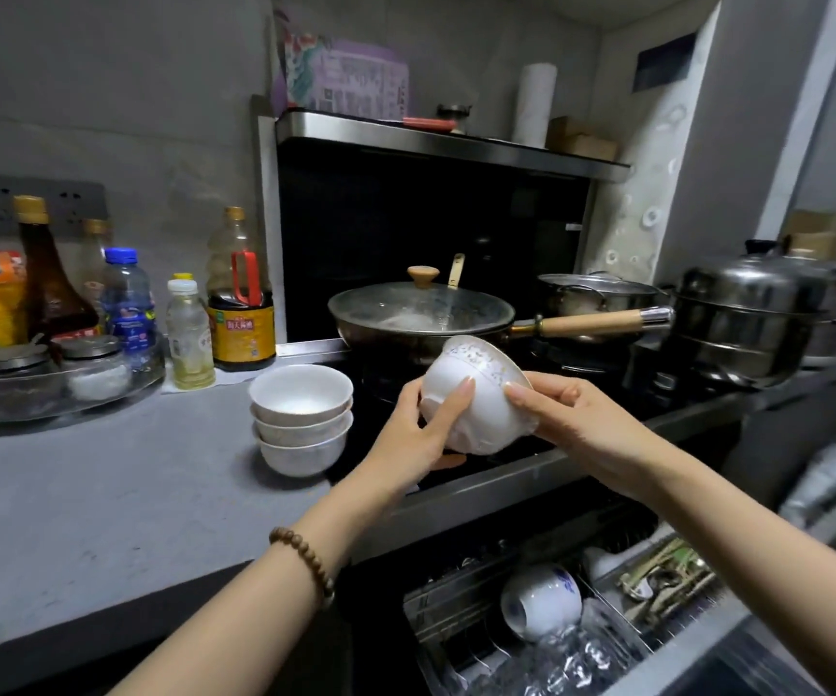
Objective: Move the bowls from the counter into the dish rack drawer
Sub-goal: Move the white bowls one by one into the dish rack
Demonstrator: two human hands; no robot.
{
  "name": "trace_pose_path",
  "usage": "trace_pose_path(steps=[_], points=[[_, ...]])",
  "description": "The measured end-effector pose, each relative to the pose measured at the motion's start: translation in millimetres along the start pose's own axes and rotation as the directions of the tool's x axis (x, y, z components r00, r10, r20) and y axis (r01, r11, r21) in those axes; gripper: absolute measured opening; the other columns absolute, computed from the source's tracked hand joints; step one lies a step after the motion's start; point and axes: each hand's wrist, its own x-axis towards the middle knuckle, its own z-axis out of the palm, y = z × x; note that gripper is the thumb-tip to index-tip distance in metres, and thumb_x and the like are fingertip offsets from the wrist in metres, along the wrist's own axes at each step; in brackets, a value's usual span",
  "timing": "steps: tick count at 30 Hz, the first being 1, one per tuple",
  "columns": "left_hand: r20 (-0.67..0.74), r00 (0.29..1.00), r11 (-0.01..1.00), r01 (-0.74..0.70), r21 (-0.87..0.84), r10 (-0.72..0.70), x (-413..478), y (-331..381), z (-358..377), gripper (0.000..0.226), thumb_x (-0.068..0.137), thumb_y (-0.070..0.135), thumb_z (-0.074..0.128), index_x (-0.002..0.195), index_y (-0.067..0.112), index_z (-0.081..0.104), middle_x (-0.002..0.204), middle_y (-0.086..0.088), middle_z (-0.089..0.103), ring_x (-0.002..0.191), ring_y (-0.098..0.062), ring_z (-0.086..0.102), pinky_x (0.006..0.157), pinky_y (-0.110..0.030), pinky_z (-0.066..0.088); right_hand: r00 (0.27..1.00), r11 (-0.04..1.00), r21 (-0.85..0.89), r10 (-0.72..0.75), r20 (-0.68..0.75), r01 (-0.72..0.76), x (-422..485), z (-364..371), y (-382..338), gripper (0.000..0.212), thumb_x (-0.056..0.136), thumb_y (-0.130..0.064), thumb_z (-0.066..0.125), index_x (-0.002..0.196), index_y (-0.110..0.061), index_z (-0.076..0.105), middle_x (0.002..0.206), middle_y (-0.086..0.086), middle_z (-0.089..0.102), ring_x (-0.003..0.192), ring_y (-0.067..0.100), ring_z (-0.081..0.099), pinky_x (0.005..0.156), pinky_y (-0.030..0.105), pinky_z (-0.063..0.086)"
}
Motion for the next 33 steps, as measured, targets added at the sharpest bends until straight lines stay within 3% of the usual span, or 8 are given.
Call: trace_pose_path(steps=[4,10,14,18,22,26,29,33], points=[[0.086,0.991,0.994,0.099,0.037,-0.102,6,-30,41,0.092,0.056,0.078,0.062,0.127,0.023,0.043,0.118,-0.008,0.062,0.102,-0.017,0.064,0.087,-0.037,0.056,0.994,0.993,0.021,0.112,0.010,-0.112,-32,-33,21,0.029,0.087,-0.023,0.054,0.109,-0.011,0.069,0.103,0.011,0.073,0.094,0.019,0.068,0.085,0.026,0.055],[0.222,0.945,0.971,0.240,0.027,-0.239,2,-83,87,0.054,0.082,0.051,0.058,0.125,0.024,0.039,0.102,0.002,0.064,0.088,-0.012,0.068,0.079,-0.031,0.059,0.939,0.937,0.076,0.337,0.069,-0.342,-67,-65,70,0.026,0.086,-0.016,0.058,0.108,-0.008,0.069,0.103,0.012,0.073,0.095,0.018,0.069,0.077,0.021,0.055],[0.256,0.886,0.920,0.389,0.039,-0.386,4,-125,101,0.049,0.076,0.060,0.062,0.109,0.027,0.048,0.106,-0.020,0.066,0.102,-0.035,0.066,0.092,-0.050,0.052,0.893,0.892,0.061,0.443,0.080,-0.448,-73,-75,111,0.030,0.085,-0.019,0.061,0.110,-0.007,0.068,0.110,0.012,0.071,0.104,0.022,0.067,0.085,0.025,0.054],[0.263,0.838,0.873,0.486,0.041,-0.479,13,-168,100,0.066,0.075,0.059,0.063,0.124,0.020,0.043,0.112,-0.019,0.065,0.098,-0.028,0.069,0.083,-0.036,0.058,0.852,0.854,0.012,0.518,0.071,-0.520,-69,-80,153,0.028,0.085,-0.022,0.063,0.109,-0.010,0.069,0.110,0.007,0.071,0.105,0.018,0.066,0.091,0.028,0.052],[0.226,0.800,0.826,0.562,0.044,-0.556,25,-209,98,0.073,0.071,0.058,0.064,0.122,0.006,0.052,0.103,-0.016,0.068,0.086,-0.021,0.070,0.073,-0.029,0.059,0.805,0.805,-0.003,0.594,0.011,-0.594,-57,-82,195,0.021,0.084,-0.020,0.066,0.102,-0.008,0.071,0.097,0.005,0.073,0.091,0.013,0.068,0.081,0.024,0.055],[0.164,0.728,0.741,0.671,0.027,-0.665,39,-247,97,0.078,0.055,0.064,0.073,0.096,-0.002,0.062,0.091,-0.024,0.067,0.084,-0.030,0.067,0.090,-0.044,0.054,0.743,0.743,-0.010,0.669,-0.012,-0.669,-41,-82,237,0.017,0.084,-0.017,0.067,0.097,-0.006,0.071,0.066,-0.006,0.070,0.064,0.005,0.064,0.067,0.022,0.055],[0.126,0.701,0.708,0.705,0.024,-0.702,50,-280,97,0.086,0.044,0.072,0.076,0.092,0.001,0.065,0.103,-0.028,0.069,0.098,-0.041,0.067,0.094,-0.052,0.050,0.703,0.703,-0.003,0.710,-0.028,-0.711,-29,-83,269,0.018,0.083,-0.013,0.067,0.097,-0.002,0.070,0.076,0.005,0.069,0.058,0.005,0.063,0.061,0.018,0.056],[0.129,0.671,0.680,0.732,0.035,-0.730,62,-314,95,0.093,0.049,0.073,0.074,0.107,0.001,0.066,0.099,-0.019,0.070,0.092,-0.027,0.067,0.095,-0.042,0.051,0.666,0.668,0.016,0.744,-0.053,-0.744,-16,-85,307,0.018,0.082,-0.010,0.068,0.097,0.000,0.070,0.077,0.010,0.065,0.052,0.004,0.060,0.056,0.014,0.054]])
